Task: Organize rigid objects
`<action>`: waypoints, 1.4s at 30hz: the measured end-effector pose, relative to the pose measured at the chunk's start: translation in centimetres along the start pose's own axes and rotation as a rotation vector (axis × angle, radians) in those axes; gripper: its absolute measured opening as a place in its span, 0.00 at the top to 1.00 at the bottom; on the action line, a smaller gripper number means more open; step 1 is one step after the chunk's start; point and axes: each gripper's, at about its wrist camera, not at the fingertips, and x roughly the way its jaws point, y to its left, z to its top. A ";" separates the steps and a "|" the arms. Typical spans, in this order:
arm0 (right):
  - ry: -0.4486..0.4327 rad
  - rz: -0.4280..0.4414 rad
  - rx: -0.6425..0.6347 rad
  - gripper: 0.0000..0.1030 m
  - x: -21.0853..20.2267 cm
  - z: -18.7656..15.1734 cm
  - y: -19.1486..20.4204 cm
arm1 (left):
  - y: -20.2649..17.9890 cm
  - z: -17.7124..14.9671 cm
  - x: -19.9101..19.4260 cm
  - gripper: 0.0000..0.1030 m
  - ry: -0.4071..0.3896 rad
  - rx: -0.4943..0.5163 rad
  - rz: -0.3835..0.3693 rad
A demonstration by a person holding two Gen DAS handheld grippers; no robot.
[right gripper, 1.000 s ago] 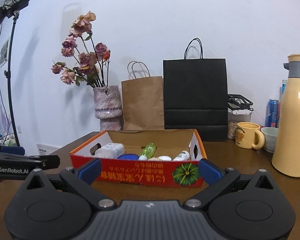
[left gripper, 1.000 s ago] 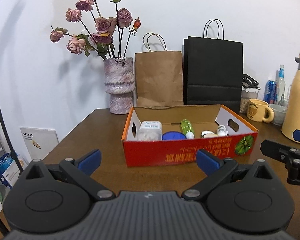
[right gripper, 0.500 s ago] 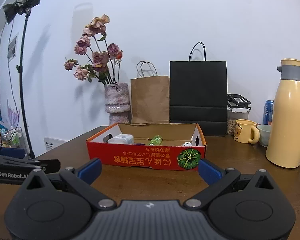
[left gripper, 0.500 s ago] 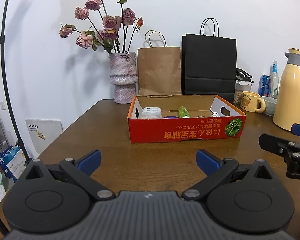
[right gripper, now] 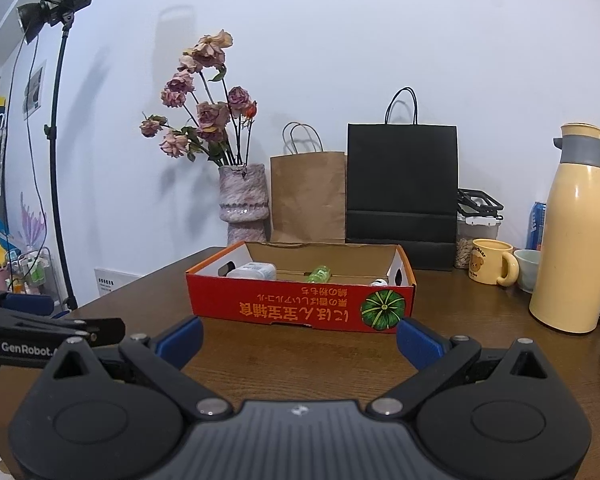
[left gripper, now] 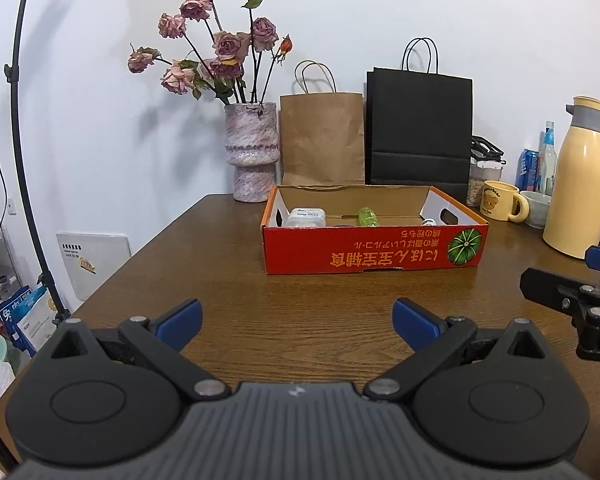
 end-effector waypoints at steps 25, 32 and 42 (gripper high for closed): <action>0.003 0.001 -0.002 0.00 -0.1 -0.2 0.3 | 0.0 0.1 -0.2 0.00 -0.006 0.000 -0.009; 0.005 0.001 -0.002 0.00 -0.1 -0.2 0.4 | -0.1 0.2 -0.2 0.00 -0.005 0.001 -0.013; 0.008 0.000 -0.003 0.00 0.1 -0.3 0.4 | -0.1 0.1 -0.2 0.00 -0.004 0.001 -0.018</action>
